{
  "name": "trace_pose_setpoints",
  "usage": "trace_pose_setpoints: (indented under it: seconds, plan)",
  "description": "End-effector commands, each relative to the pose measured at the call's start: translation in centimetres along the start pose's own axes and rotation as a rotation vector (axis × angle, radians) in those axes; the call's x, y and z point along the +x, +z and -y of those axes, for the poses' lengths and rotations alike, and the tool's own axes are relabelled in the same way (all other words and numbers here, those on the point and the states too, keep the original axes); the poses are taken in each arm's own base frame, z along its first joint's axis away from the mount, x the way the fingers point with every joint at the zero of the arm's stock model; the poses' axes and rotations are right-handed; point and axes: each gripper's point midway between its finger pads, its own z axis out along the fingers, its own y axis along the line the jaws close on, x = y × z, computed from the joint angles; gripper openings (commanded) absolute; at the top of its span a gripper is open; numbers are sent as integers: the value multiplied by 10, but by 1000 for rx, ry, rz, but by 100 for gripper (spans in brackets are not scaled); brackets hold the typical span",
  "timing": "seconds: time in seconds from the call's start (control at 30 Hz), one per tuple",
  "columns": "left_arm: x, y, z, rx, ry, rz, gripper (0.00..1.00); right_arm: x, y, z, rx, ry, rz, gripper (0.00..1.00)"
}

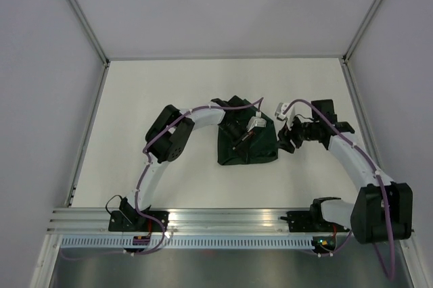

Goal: Fold the napkin, place the utensils inside, and roll it up
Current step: Roll the napkin with the utensil

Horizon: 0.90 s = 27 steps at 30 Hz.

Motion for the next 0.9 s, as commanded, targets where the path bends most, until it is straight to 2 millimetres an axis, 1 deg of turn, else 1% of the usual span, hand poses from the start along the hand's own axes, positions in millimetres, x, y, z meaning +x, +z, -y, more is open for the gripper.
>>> trace_pose_setpoints:
  seconds: [0.0, 0.03, 0.07, 0.1, 0.17, 0.2, 0.27, 0.3, 0.37, 0.4, 0.43, 0.47, 0.5, 0.57, 0.6, 0.77, 0.87]
  plan:
    - [17, 4, -3, 49, -126, -38, 2, -23, 11, -6, 57, -269, 52, 66]
    - [17, 5, -4, 57, -137, -36, 2, -24, 15, -12, 55, -297, 51, 66]
    - [16, 5, -4, 67, -141, -28, 2, -26, 16, -14, 79, -336, 47, 67]
    - [16, 4, -5, 69, -148, -26, 2, -22, 25, -29, 43, -367, 37, 68]
    - [17, 4, -7, 69, -158, -27, 2, -21, 33, -39, 21, -402, 25, 69]
    - [18, 5, -8, 70, -162, -28, 2, -19, 39, -48, -1, -427, 10, 70]
    - [19, 6, -8, 73, -168, -29, 2, -14, 48, -55, -33, -441, -13, 70]
    - [19, 6, -8, 78, -169, -28, 2, -10, 54, -63, -50, -458, -33, 70]
    - [19, 7, -9, 81, -172, -28, 2, -3, 64, -68, -64, -477, -59, 70]
    - [19, 8, -9, 82, -173, -29, 2, -2, 70, -76, -83, -502, -65, 70]
    - [19, 8, -9, 81, -171, -27, 2, 1, 73, -75, -68, -515, -84, 70]
    - [20, 8, -10, 82, -173, -29, 2, 4, 79, -76, -72, -529, -92, 70]
    - [20, 8, -10, 82, -175, -30, 2, 5, 84, -83, -87, -550, -98, 70]
    - [20, 8, -10, 82, -175, -30, 2, 9, 92, -83, -78, -567, -115, 70]
    - [20, 9, -10, 82, -174, -30, 2, 10, 95, -86, -86, -578, -121, 70]
    - [21, 9, -11, 83, -176, -32, 2, 14, 107, -82, -63, -597, -151, 70]
    - [21, 9, -10, 83, -172, -32, 2, 18, 112, -82, -69, -597, -172, 69]
